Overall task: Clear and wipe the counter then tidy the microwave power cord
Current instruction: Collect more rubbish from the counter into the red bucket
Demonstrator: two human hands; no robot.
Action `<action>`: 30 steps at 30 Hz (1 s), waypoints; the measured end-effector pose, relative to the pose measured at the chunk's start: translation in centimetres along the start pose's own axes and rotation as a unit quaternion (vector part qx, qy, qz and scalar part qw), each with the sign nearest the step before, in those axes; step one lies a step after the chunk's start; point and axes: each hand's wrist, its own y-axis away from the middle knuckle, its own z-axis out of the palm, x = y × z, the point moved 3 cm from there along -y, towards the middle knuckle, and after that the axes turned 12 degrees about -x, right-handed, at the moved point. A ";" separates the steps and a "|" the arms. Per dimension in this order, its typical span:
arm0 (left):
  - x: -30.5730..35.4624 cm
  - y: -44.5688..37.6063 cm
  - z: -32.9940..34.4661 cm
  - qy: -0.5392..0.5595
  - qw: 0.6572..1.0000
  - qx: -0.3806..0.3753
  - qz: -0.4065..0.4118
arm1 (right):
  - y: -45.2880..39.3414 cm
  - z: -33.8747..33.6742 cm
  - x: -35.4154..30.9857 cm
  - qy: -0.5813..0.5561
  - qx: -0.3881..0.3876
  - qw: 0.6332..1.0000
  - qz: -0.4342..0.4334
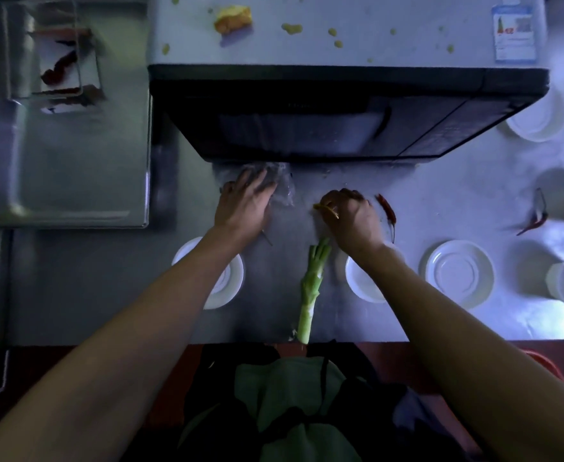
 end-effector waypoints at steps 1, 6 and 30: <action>-0.1 -0.1 -0.1 0.001 1.000 0.006 0.001 | 0.1 0.1 -0.2 -0.005 0.003 1.000 0.007; -0.8 -0.3 -0.8 0.012 0.998 0.052 0.038 | 0.4 0.2 -1.7 -0.026 0.030 0.999 0.027; -0.1 3.7 -5.7 0.087 0.988 0.097 0.086 | 7.9 -2.4 -2.4 -0.128 0.199 0.967 0.092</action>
